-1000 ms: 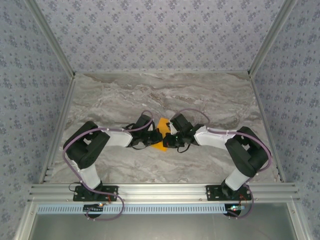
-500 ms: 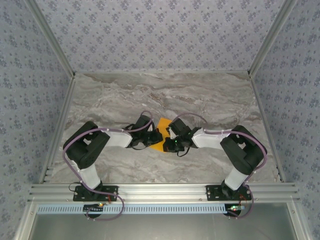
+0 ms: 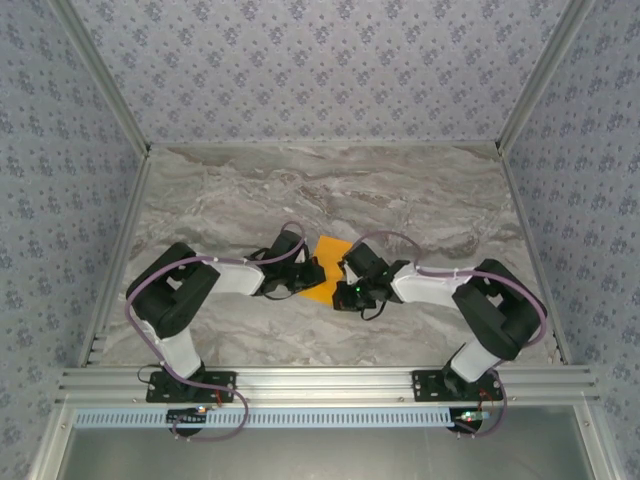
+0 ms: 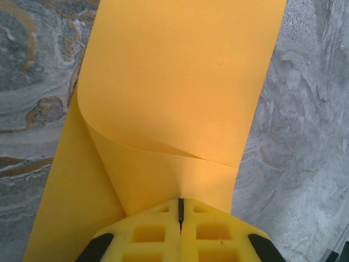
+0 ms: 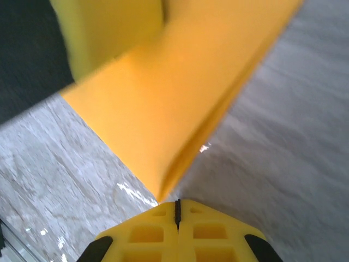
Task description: Fold a paper plane with a square sheet of paper (pick it up from the middle)
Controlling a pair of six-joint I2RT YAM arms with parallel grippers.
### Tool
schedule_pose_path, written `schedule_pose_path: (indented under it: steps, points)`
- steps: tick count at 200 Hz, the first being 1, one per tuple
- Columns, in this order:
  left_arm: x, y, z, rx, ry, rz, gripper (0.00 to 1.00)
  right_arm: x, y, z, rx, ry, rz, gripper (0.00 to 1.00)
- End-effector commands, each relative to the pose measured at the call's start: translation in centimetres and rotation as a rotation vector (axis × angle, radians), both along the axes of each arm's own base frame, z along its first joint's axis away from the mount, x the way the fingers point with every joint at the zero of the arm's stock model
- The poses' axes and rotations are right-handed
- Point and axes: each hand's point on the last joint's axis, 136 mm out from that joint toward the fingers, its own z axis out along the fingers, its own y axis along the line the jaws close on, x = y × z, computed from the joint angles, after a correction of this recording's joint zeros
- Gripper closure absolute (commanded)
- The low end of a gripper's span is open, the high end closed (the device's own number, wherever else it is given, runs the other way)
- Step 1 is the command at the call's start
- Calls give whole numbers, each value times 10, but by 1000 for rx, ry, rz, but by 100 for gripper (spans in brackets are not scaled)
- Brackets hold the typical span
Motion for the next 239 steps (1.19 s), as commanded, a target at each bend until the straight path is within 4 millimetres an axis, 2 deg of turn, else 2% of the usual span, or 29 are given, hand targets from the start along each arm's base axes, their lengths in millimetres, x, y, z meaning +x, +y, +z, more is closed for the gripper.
schedule_pose_path:
  steps: [1,25,40,65,91,115,150,190,211,239]
  points:
    - [-21,28,-41,147,92,26,100,-5,-9,9,-28,-18,5,99]
    - [-21,27,-40,140,92,25,100,12,6,27,29,-73,-9,99]
    - [-22,26,-40,137,94,25,100,19,16,31,57,-85,-11,99]
    - [-21,25,-39,131,93,24,100,26,25,21,55,-76,-5,99]
    - [-21,24,-36,121,91,23,100,24,29,7,54,-51,-1,99]
    - [-20,21,-33,106,86,19,100,19,21,-7,17,-27,-8,99]
    - [-8,21,-21,89,50,6,99,1,-4,-31,-69,21,-14,100]
    - [16,39,-23,69,20,2,97,-18,-29,-51,-150,70,-6,100]
    - [27,50,-26,78,18,4,97,-24,-35,-55,-169,87,8,100]
    - [45,64,-19,132,-15,8,97,-28,-41,-57,-186,105,14,100]
